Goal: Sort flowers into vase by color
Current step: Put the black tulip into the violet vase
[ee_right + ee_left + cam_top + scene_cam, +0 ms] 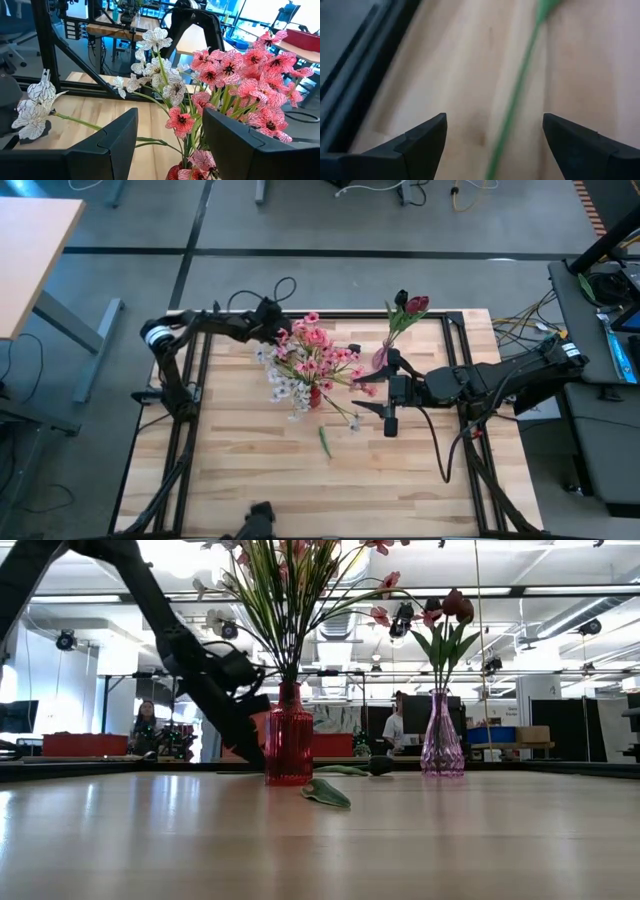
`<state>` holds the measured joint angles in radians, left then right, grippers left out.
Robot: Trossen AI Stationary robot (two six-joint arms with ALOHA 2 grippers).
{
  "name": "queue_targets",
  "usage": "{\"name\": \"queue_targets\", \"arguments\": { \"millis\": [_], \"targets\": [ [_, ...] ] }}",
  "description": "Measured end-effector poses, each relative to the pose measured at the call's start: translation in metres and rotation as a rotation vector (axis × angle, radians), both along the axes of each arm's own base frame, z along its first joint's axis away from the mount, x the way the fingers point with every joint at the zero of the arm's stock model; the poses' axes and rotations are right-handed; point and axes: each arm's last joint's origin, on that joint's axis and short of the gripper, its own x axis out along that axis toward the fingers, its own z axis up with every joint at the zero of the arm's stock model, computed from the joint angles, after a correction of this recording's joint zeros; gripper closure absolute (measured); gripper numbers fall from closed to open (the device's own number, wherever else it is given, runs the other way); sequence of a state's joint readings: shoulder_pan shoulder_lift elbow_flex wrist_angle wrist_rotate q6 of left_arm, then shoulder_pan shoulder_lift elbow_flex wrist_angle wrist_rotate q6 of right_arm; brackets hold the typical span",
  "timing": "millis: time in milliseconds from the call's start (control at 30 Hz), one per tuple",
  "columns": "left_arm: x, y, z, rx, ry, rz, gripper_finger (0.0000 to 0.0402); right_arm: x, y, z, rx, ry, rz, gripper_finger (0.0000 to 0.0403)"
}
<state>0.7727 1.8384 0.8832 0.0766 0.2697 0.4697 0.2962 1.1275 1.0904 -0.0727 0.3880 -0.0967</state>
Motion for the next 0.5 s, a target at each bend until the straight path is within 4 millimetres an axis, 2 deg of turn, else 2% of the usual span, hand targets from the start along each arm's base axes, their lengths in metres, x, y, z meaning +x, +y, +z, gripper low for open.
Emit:
{"name": "queue_targets", "arguments": {
  "millis": [133,233,367,500],
  "targets": [
    [0.0016,0.0038,-0.0028,0.007,0.052,0.037,0.0096,0.0,-0.0001,-0.0001,-0.001,0.0,-0.005,0.0188],
    [0.0013,0.0032,-0.0031,0.019,0.07,0.031,0.0129,0.0,-0.0002,-0.0001,-0.002,0.001,-0.005,0.0188],
    [0.0007,0.0024,-0.0034,0.016,0.078,0.022,0.0214,-0.0001,-0.0002,-0.0002,-0.002,0.002,-0.005,0.0188],
    [-0.0003,0.0021,-0.0029,0.03,0.098,0.02,0.0321,-0.0001,-0.0002,-0.0002,-0.002,0.002,-0.005,0.0188]
  ]
}}
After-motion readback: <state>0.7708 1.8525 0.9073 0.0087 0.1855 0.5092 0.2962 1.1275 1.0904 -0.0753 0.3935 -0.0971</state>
